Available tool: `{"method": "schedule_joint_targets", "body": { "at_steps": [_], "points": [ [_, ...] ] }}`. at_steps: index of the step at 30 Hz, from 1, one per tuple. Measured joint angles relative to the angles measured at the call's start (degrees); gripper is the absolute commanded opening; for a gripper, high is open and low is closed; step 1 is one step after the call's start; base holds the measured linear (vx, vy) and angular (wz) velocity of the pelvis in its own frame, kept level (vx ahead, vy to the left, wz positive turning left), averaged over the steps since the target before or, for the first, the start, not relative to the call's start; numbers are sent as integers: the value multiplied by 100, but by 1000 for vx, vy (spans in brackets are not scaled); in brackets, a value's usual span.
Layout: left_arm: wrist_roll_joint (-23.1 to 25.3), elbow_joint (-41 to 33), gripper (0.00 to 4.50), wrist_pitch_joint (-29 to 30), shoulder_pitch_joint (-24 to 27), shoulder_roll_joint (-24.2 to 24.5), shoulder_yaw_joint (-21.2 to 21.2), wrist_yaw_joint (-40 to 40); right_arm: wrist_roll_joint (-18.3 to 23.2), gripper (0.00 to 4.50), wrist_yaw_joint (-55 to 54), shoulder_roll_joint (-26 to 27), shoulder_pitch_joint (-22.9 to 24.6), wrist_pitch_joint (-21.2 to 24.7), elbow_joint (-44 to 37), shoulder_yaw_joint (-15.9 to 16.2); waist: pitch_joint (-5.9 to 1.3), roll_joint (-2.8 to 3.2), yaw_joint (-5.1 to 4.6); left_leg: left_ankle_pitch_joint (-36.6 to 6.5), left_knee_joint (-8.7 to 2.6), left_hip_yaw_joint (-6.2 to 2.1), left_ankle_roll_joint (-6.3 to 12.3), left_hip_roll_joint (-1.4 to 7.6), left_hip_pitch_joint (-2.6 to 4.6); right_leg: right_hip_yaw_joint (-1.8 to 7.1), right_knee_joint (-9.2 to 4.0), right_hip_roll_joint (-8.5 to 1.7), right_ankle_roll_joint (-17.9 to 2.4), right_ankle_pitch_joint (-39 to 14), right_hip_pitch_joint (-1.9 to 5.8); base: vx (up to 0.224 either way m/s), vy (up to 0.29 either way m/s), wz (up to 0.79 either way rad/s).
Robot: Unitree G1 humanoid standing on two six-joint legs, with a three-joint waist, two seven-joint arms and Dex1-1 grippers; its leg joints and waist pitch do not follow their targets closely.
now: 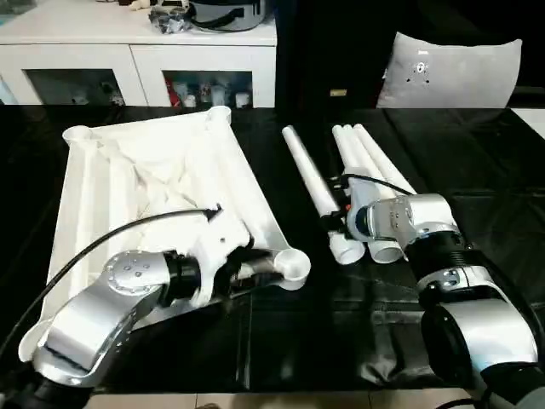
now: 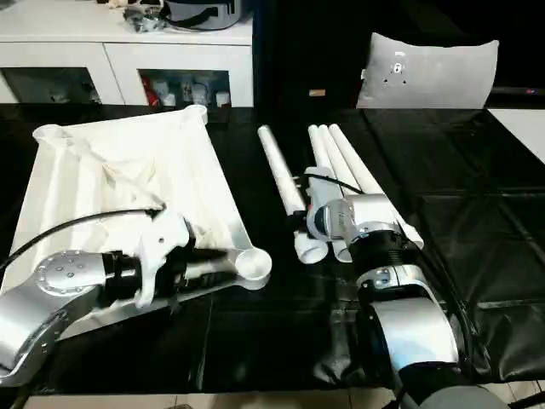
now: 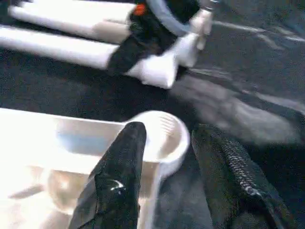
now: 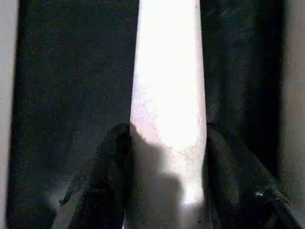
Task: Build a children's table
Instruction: Pick table leg
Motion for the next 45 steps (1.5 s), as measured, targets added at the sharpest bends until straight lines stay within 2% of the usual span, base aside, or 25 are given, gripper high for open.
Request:
{"method": "schedule_joint_targets", "body": {
  "at_steps": [1,2,4,7,9,11,14,15,16,20,21,25,27,31,32,38,41,42,45],
  "points": [
    [23,104,190,-12,-58,-85,48,101,34,193,-13,5,119,-236,-139,-112,0,0,1,0,0,1,0,1,-2,-1,-1,0,1,1,0,0,0,0],
    [35,202,216,-9,-125,-183,110,211,87,193,-2,18,272,-486,-365,-191,0,1,10,0,0,2,0,1,-7,1,-3,0,4,2,-6,0,0,0],
    [63,412,223,-20,-298,-434,325,513,301,193,83,112,527,-819,-940,-420,4,7,13,0,1,7,1,2,-13,4,-2,0,9,5,-12,0,0,0],
    [60,536,223,-64,-557,-661,486,824,787,193,345,243,637,-808,-1597,-820,4,7,-9,-2,-1,7,9,4,-11,2,-4,2,9,5,-12,0,0,0],
    [17,611,223,-54,-703,-913,657,1039,1140,193,556,351,781,-856,-2000,-1064,7,16,8,-4,-1,7,10,5,-12,2,-5,1,10,5,-13,0,0,0],
    [-200,773,223,31,-973,-1322,1045,1341,1633,192,988,466,1154,-1005,-2567,-1277,8,18,62,-7,0,7,19,7,-16,-2,-7,1,10,5,-12,0,0,0],
    [-720,1036,227,181,-1578,-1853,1518,1635,2374,191,1690,493,1645,-1008,-3253,-1410,11,16,149,-3,2,8,31,5,-20,-6,-7,-3,9,6,-11,0,0,0],
    [-970,1146,242,221,-1853,-2032,1718,1688,2722,191,2034,505,1841,-918,-3590,-1452,11,16,180,-3,3,13,39,6,-20,-4,-8,-6,10,6,-12,0,0,0],
    [-1091,1167,258,236,-2004,-2079,1801,1700,2887,191,2216,508,1900,-852,-3757,-1455,11,16,189,3,3,16,52,5,-18,-3,-7,-8,10,6,-11,0,0,0],
    [-1743,1206,270,617,-2273,-2334,2039,1719,3399,191,2748,345,2130,-482,-4413,-1500,10,17,187,9,5,21,69,6,-12,1,-7,-8,10,7,-8,0,0,0],
    [-1862,1222,296,746,-2293,-2416,2101,1732,3518,191,2825,324,2190,-387,-4501,-1498,10,17,185,10,5,21,69,7,-12,0,-5,-7,10,7,-8,0,0,0],
    [-2299,1206,315,1137,-2462,-2660,2226,1798,3826,191,3044,237,2472,-179,-4773,-1377,13,12,230,10,5,22,68,7,-15,-1,-7,-8,9,7,-9,0,0,0],
    [-2501,1159,351,1286,-2496,-2717,2224,1805,3944,191,3116,217,2540,-111,-4900,-1297,13,12,240,10,5,23,69,6,-15,0,-9,-9,10,7,-9,0,0,0],
    [-2687,1151,369,1431,-2496,-2736,2215,1837,4051,191,3181,169,2566,-45,-5045,-1271,15,8,277,9,4,23,68,7,-16,-2,-10,-9,10,7,-9,0,0,0],
    [-2713,1149,394,1448,-2496,-2745,2216,1858,4051,191,3204,158,2582,-37,-5078,-1260,16,6,281,9,4,23,67,7,-16,-2,-11,-9,10,7,-9,0,0,0],
    [-2771,1147,443,1509,-2497,-2786,2219,1947,3996,191,3205,63,2614,-83,-5135,-1009,19,2,285,8,3,23,66,7,-19,-2,-17,-9,10,7,-9,0,0,0],
    [-2641,1154,445,1329,-2497,-2754,2195,2084,3097,191,2901,24,2703,-851,-5275,-495,21,-1,281,2,1,23,52,8,-19,-2,-18,-9,12,7,-10,0,0,0],
    [-2517,1173,421,1236,-2497,-2756,2193,2192,2800,191,2744,66,2721,-1082,-5316,-320,22,-3,272,3,-1,23,49,7,-22,-1,-18,-9,17,10,-14,0,0,0],
    [-2183,1184,408,1018,-2496,-2727,2087,2375,2341,191,2430,217,2754,-1474,-5358,-66,27,-10,275,1,-3,23,46,8,-22,-1,-20,-8,18,10,-16,0,0,0]
  ]
}}
